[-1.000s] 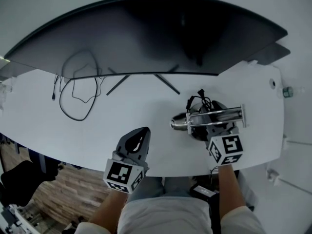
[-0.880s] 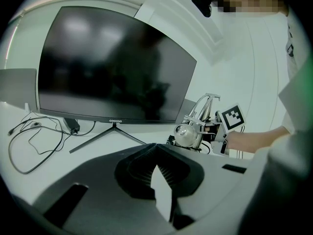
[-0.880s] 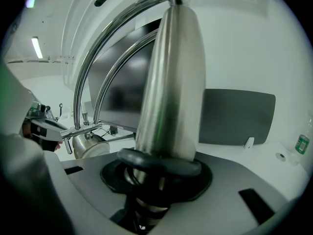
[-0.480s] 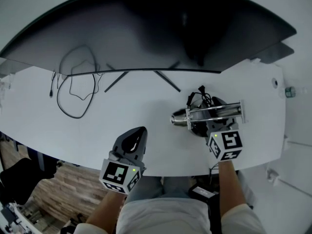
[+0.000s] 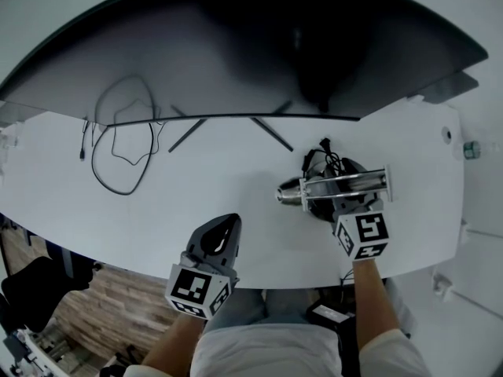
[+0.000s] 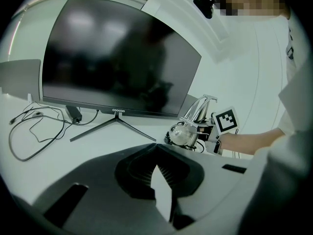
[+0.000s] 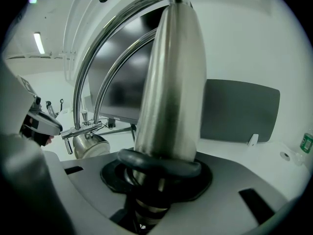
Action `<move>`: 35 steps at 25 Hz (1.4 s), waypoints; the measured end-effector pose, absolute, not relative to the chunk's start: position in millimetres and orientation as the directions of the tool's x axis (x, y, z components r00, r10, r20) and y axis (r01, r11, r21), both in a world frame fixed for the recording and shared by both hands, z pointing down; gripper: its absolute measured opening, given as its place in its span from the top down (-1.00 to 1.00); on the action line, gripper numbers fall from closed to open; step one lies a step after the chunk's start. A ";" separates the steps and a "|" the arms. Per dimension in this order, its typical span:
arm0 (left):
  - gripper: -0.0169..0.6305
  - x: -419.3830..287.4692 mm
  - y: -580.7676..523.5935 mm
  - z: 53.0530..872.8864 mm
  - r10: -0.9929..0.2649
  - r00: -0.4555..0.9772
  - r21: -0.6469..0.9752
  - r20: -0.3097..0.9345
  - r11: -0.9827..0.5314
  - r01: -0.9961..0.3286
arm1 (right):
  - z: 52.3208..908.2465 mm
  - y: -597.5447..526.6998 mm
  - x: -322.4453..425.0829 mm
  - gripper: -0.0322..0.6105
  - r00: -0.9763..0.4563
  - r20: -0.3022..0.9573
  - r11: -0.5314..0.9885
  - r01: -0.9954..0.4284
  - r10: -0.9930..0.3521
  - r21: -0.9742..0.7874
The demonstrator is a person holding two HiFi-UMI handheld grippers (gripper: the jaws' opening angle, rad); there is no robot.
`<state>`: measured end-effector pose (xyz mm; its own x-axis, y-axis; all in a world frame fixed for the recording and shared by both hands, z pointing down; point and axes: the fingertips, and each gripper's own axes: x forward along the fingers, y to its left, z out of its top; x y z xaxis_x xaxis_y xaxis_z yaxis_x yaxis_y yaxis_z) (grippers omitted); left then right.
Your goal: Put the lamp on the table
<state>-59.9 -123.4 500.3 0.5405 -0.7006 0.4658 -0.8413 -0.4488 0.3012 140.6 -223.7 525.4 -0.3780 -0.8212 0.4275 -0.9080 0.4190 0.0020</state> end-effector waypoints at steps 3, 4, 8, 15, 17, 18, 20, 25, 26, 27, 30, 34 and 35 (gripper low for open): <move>0.94 -60.4 -122.1 504.3 -0.701 0.543 0.304 0.463 -0.449 -0.840 | 528.1 -225.3 140.8 0.39 -0.373 0.429 0.413 -0.911 -0.822 0.000; 0.94 -60.6 -122.3 504.9 -0.702 0.542 0.304 0.462 -0.449 -0.840 | 529.5 -225.4 140.6 0.39 -0.372 0.431 0.412 -0.911 -0.822 -0.001; 0.94 -60.0 -125.0 503.0 -0.705 0.539 0.304 0.462 -0.445 -0.843 | 534.2 -223.1 140.8 0.39 -0.367 0.439 0.412 -0.911 -0.820 0.007; 0.94 -61.5 -125.8 504.8 -0.702 0.535 0.306 0.469 -0.439 -0.845 | 535.6 -221.2 135.3 0.39 -0.360 0.437 0.418 -0.907 -0.824 0.041; 0.94 -61.1 -125.2 505.9 -0.703 0.535 0.307 0.470 -0.438 -0.845 | 536.3 -219.9 132.9 0.38 -0.359 0.436 0.424 -0.904 -0.825 0.059; 0.94 -61.0 -124.9 506.4 -0.703 0.534 0.307 0.470 -0.437 -0.845 | 536.5 -219.0 131.6 0.38 -0.358 0.436 0.426 -0.902 -0.826 0.065; 0.94 -60.8 -124.6 506.5 -0.703 0.534 0.308 0.470 -0.436 -0.846 | 537.0 -216.9 130.2 0.38 -0.356 0.437 0.426 -0.902 -0.826 0.070; 0.94 -59.8 -123.9 503.1 -0.709 0.534 0.309 0.460 -0.435 -0.845 | 537.8 -215.0 130.3 0.38 -0.341 0.435 0.417 -0.904 -0.833 0.090; 0.94 -59.9 -123.2 503.0 -0.710 0.533 0.310 0.461 -0.434 -0.846 | 537.3 -215.0 129.6 0.38 -0.339 0.433 0.415 -0.905 -0.835 0.091; 0.94 -60.3 -122.7 503.3 -0.710 0.532 0.310 0.461 -0.433 -0.847 | 536.6 -214.9 128.8 0.38 -0.337 0.430 0.413 -0.906 -0.837 0.093; 0.94 -61.8 -120.7 506.2 -0.711 0.530 0.312 0.463 -0.428 -0.848 | 536.6 -213.8 127.6 0.37 -0.331 0.422 0.408 -0.907 -0.844 0.104; 0.94 -63.0 -117.5 509.1 -0.711 0.529 0.313 0.464 -0.426 -0.849 | 537.4 -211.6 127.4 0.37 -0.326 0.410 0.404 -0.908 -0.852 0.117; 0.94 -62.7 -117.7 508.0 -0.710 0.528 0.313 0.466 -0.426 -0.849 | 537.3 -211.6 127.8 0.37 -0.325 0.406 0.402 -0.908 -0.854 0.118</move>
<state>-62.7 -117.7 508.0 0.5279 -0.7104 0.4655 -0.8490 -0.4259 0.3128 127.8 -211.6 537.3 -0.3249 -0.8540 0.4064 -0.9082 0.4016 0.1178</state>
